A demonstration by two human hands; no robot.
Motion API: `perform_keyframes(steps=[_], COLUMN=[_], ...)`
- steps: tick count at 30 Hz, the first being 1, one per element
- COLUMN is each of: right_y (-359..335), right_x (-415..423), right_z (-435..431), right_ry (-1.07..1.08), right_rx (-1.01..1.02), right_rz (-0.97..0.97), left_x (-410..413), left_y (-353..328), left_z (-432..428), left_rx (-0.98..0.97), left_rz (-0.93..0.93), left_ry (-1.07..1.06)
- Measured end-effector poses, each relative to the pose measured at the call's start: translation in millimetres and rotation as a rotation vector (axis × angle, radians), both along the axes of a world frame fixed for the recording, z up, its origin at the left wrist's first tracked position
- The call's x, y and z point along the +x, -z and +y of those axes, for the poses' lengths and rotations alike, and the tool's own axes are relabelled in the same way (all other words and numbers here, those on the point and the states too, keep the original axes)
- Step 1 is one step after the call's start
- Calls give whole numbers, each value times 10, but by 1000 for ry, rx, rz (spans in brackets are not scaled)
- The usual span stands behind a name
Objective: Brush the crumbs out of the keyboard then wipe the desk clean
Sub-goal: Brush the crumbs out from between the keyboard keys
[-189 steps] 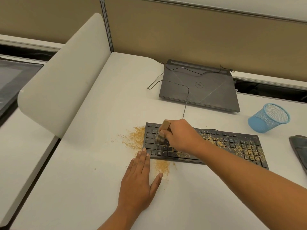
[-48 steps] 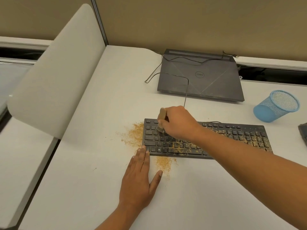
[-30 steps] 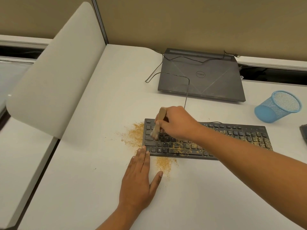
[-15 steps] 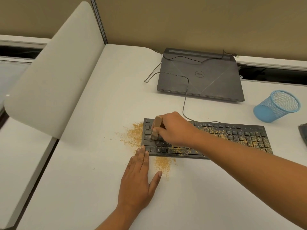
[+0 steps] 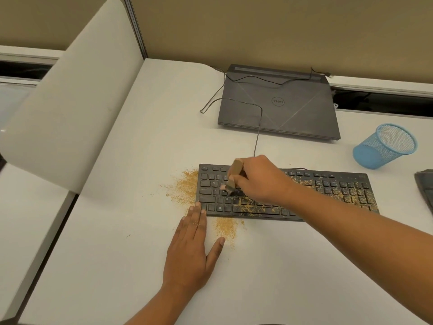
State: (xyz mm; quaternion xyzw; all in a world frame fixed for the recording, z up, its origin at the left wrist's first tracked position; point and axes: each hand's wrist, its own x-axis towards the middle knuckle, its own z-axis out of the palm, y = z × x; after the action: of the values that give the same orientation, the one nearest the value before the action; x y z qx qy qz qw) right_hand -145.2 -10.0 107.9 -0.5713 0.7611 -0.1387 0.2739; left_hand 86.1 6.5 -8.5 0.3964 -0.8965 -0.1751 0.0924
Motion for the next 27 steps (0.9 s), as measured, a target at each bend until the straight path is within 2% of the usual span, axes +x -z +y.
perform_keyframes(steps=[3, 6, 10, 13, 19, 22, 27], right_y=[32, 28, 26, -8, -31, 9, 34], right_x=[-88, -145, -76, -51, -35, -47, 18], right_z=[133, 228, 333, 295, 293, 355, 489], right_ry=[41, 151, 49, 53, 33, 75, 34], right_rx=[21, -74, -26, -72, -23, -82, -65], right_rz=[-41, -46, -43, -63, 90, 79, 0], left_x=[2, 4, -3, 1, 3, 2, 0], left_y=[11, 15, 14, 23, 30, 35, 16], left_z=[1, -5, 2, 2, 10, 4, 11], left_rx=[0, -2, -1, -1, 1, -2, -9], left_rz=[-5, -8, -18, -26, -34, -36, -31], left_ry=[-8, -3, -3, -6, -5, -10, -3])
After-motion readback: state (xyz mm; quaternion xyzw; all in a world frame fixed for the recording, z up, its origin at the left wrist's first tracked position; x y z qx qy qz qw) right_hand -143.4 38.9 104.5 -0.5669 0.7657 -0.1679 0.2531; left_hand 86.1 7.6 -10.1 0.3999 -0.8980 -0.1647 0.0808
